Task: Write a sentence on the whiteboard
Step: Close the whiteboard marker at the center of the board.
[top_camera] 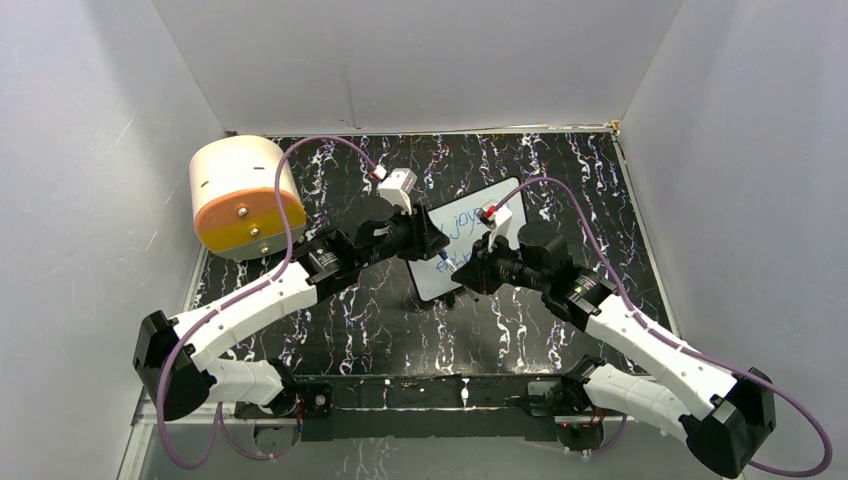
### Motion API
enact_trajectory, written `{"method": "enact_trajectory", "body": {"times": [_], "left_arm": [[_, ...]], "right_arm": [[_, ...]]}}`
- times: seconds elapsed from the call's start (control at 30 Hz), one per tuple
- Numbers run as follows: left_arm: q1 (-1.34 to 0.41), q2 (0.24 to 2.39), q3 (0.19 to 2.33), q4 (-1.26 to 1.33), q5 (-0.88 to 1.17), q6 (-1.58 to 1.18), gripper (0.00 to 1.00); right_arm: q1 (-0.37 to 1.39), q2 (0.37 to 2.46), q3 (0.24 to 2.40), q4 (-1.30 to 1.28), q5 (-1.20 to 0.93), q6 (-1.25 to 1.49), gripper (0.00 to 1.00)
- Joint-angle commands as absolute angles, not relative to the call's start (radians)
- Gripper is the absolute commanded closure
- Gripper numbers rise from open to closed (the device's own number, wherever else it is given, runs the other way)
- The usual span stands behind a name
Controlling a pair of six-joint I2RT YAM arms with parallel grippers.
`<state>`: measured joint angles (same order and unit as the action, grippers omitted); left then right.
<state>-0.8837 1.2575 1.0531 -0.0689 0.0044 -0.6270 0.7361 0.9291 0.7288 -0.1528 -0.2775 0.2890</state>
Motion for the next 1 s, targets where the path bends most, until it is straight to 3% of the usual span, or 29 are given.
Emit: {"method": "enact_trajectory", "body": {"times": [0.0, 0.23, 0.4, 0.67, 0.97], "left_arm": [[-0.939, 1.249, 1.0, -0.115, 0.213, -0.711, 0.67], [-0.946, 1.263, 0.981, -0.105, 0.23, -0.718, 0.67], [-0.946, 1.25, 1.017, -0.125, 0.206, -0.683, 0.66], [-0.88, 1.174, 1.165, -0.282, -0.032, -0.502, 0.53], [-0.706, 1.13, 1.214, -0.332, -0.128, -0.375, 0.4]], "right_arm": [[0.727, 0.886, 0.798, 0.16, -0.134, 0.281, 1.0], [0.727, 0.855, 0.786, 0.254, -0.179, 0.25, 1.0], [0.727, 0.884, 0.813, 0.167, -0.199, 0.222, 1.0], [0.726, 0.903, 0.815, -0.058, -0.144, 0.189, 1.0], [0.722, 0.865, 0.809, -0.268, 0.131, 0.193, 1.0]]}}
